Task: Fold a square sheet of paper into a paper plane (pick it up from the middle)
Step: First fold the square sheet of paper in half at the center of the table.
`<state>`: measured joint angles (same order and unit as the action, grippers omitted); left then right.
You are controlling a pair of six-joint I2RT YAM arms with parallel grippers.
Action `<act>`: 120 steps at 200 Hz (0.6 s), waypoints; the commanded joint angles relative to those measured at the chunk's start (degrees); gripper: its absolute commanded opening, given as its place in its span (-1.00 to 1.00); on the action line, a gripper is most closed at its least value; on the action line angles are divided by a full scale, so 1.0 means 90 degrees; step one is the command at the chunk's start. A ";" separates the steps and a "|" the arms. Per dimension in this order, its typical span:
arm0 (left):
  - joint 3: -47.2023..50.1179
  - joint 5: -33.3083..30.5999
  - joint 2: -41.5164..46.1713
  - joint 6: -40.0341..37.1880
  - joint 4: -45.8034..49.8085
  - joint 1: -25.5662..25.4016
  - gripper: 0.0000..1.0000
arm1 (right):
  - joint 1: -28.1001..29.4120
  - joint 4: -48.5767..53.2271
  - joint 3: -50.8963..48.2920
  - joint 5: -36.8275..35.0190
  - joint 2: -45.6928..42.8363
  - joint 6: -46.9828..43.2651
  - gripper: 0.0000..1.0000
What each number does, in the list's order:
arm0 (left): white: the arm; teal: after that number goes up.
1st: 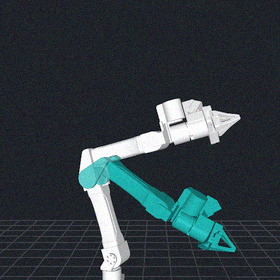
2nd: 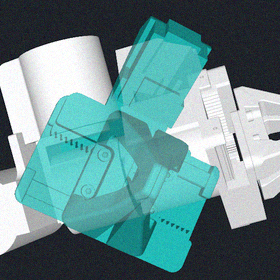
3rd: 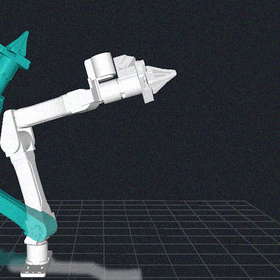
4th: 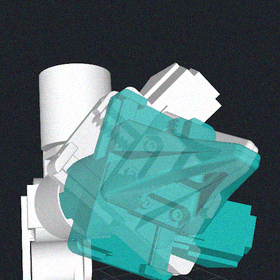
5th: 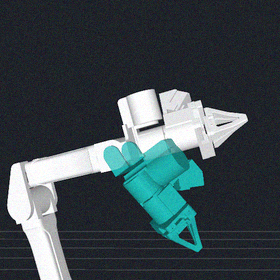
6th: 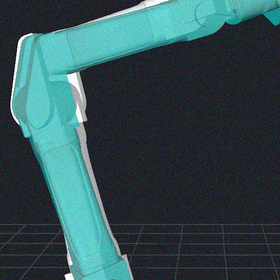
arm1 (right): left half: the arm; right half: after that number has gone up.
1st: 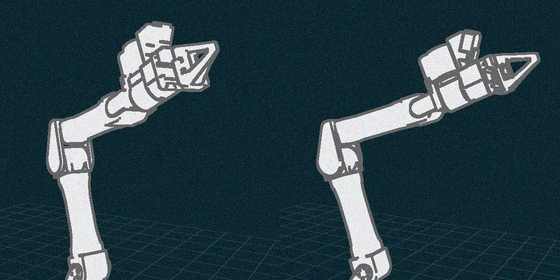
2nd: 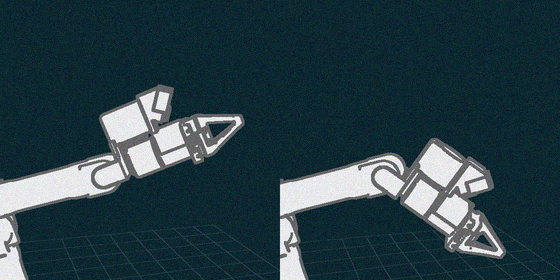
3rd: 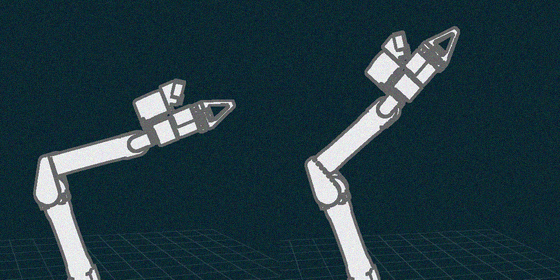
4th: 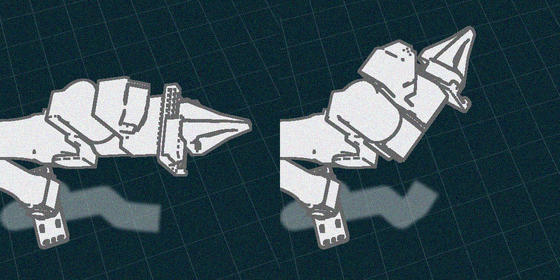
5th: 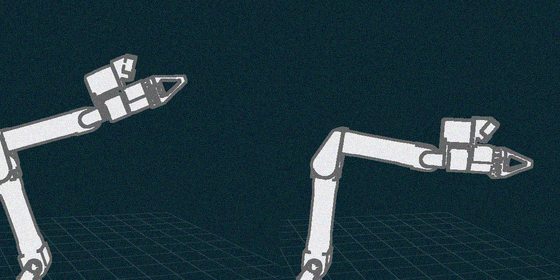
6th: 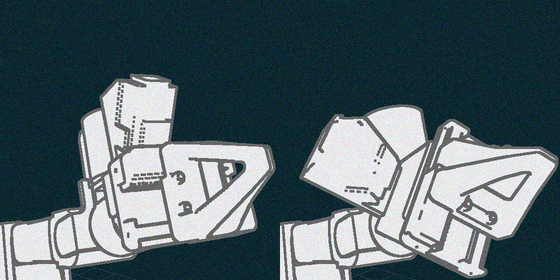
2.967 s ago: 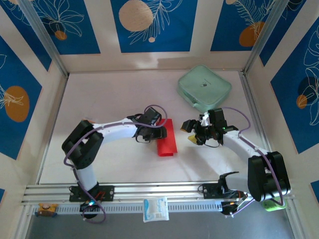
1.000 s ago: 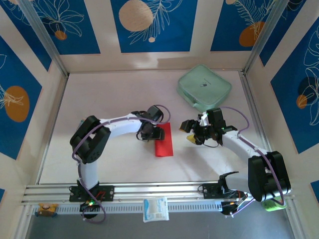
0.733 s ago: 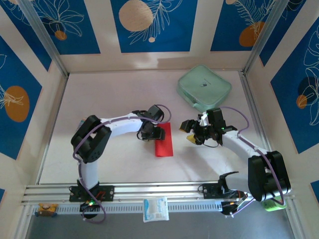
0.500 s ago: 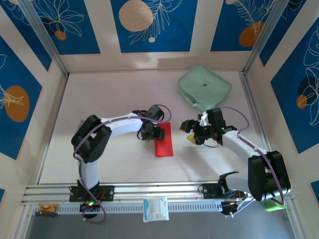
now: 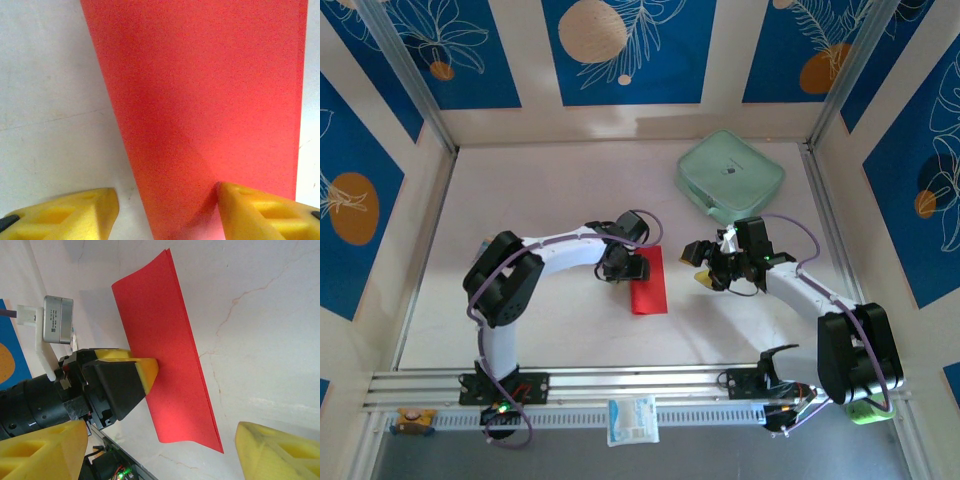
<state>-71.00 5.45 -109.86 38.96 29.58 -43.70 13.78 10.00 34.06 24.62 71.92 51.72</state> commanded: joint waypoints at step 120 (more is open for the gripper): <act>0.0051 0.0196 -0.0686 -0.0270 -0.0432 0.0029 0.22 | 0.0039 -0.0007 -0.0075 0.0060 0.0094 0.0062 0.55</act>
<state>-71.53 5.93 -110.37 38.46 29.91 -43.59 13.78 9.98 34.00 24.64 71.92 51.72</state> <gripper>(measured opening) 0.606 0.777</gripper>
